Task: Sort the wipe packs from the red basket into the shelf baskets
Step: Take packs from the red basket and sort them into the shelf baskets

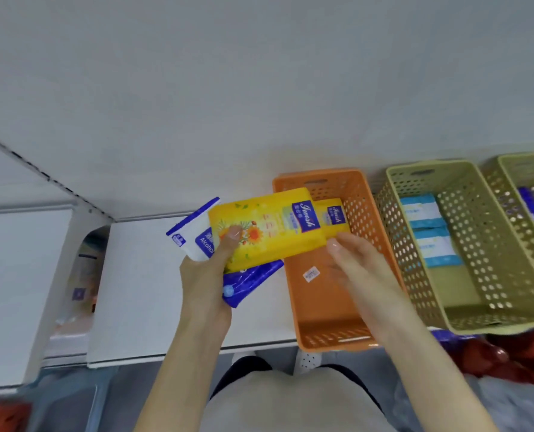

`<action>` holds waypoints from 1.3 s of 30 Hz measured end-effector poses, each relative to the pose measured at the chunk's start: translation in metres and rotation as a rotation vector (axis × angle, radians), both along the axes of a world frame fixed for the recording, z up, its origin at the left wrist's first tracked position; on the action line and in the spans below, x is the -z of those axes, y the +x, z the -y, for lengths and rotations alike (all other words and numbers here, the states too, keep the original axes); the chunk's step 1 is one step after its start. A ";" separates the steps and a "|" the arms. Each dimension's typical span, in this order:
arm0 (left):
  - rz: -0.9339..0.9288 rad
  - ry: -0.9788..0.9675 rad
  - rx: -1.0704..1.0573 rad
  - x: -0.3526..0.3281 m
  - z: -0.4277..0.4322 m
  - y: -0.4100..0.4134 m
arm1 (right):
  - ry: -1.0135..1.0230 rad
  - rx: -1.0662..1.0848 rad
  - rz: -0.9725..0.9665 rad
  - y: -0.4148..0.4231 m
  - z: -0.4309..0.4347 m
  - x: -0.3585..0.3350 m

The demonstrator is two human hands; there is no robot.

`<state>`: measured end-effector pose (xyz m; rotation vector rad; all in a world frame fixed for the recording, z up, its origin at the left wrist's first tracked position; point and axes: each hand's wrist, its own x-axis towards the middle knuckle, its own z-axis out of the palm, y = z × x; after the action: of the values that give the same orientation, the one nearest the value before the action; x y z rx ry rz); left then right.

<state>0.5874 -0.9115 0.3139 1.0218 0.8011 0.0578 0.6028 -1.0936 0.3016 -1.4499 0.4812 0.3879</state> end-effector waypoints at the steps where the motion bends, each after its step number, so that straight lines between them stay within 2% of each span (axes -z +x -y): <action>1: 0.008 -0.011 0.005 0.000 0.002 0.000 | 0.151 -0.008 -0.093 -0.008 -0.008 0.003; 3: 0.016 -0.003 0.061 0.003 0.005 0.000 | 0.320 0.007 -0.186 -0.016 -0.023 0.008; 7: -0.035 0.060 0.204 0.008 0.005 -0.002 | 0.524 0.232 -0.190 -0.018 -0.045 0.021; 11: -0.087 0.082 0.189 0.013 -0.010 -0.004 | 0.655 0.440 -0.229 -0.020 -0.037 0.033; 15: -0.117 0.096 0.187 0.019 -0.022 -0.002 | 0.586 0.614 -0.391 -0.009 -0.011 0.054; 22: -0.169 0.018 0.260 0.031 -0.004 0.000 | 0.370 0.558 -0.599 0.021 -0.003 0.085; 27: -0.180 0.010 0.235 0.032 -0.006 -0.003 | 0.319 0.587 -0.567 0.026 -0.003 0.104; 30: -0.200 -0.007 0.225 0.032 -0.008 -0.004 | 0.241 0.541 -0.531 0.024 0.000 0.113; 33: -0.218 -0.019 0.226 0.031 -0.008 -0.008 | 0.137 0.468 -0.583 0.024 0.000 0.115; 39: -0.197 -0.021 0.267 0.025 -0.008 -0.014 | 0.114 0.392 -0.565 0.025 0.002 0.109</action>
<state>0.5733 -0.9038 0.2890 1.1183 0.8351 -0.2825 0.6274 -1.0957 0.1926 -1.0890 1.1573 0.4983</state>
